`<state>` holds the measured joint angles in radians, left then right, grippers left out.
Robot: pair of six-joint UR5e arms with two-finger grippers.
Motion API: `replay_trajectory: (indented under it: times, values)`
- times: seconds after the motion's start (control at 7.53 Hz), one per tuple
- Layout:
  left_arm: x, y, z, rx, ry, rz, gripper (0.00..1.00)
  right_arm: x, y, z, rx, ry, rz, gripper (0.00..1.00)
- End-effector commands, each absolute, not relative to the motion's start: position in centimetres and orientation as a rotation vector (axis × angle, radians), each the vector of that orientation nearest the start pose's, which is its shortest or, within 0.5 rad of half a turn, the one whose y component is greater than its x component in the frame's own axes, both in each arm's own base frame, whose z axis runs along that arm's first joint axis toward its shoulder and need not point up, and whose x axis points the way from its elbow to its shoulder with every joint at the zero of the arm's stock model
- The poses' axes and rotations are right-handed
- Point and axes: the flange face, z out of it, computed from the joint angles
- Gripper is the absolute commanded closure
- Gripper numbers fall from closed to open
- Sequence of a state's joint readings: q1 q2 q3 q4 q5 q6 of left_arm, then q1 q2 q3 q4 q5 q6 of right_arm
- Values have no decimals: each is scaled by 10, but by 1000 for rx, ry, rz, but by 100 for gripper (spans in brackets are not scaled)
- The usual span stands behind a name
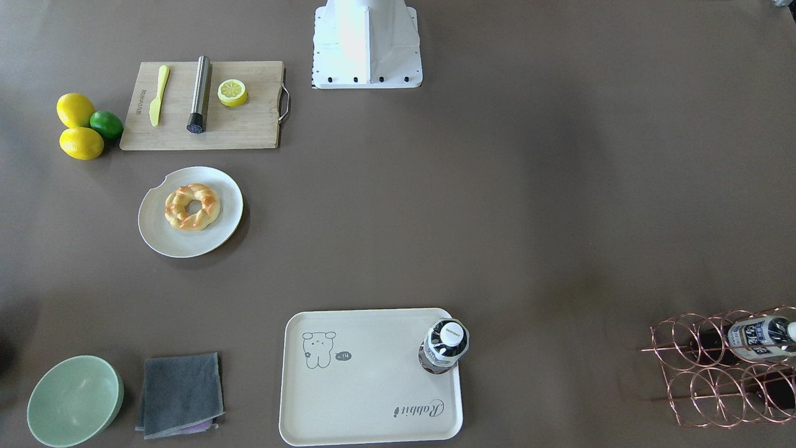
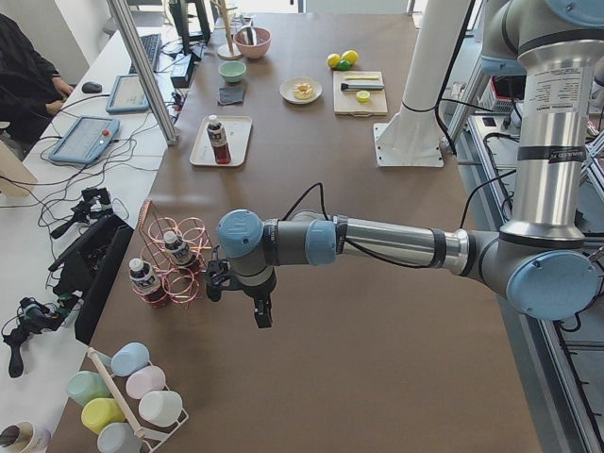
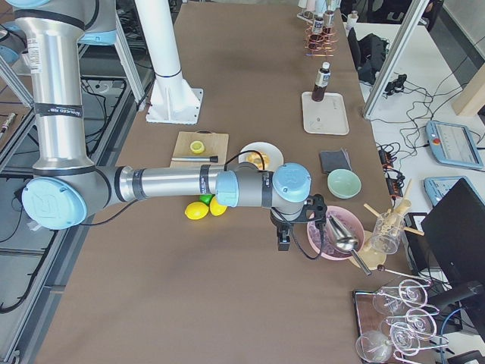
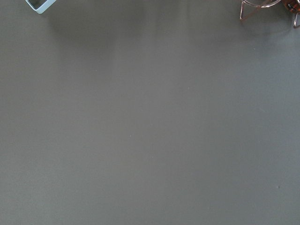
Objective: Place donut on tray
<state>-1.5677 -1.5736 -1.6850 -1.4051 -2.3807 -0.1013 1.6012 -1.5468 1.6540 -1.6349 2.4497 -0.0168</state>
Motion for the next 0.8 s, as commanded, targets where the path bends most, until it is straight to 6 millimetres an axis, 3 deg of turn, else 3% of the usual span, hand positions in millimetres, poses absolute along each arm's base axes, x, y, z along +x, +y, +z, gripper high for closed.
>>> replay_trajectory:
  times: [0.0,0.13,0.27,0.4,0.53,0.66]
  values:
    - [-60,-486,618,-94,806,-115,2,72,-501,600,61,-878,11,0]
    - [-60,-485,618,-94,806,-115,2,55,-504,575,50,-878,52,0]
    - [-60,-485,617,-93,808,-114,2,3,-510,529,19,-860,89,0]
    - [-60,-485,618,-94,806,-115,2,-44,-530,497,-5,-835,123,0]
    - [-60,-485,619,-96,806,-116,2,-90,-538,484,-12,-819,114,0]
    - [-60,-485,619,-96,808,-116,2,-108,-536,481,6,-844,151,0]
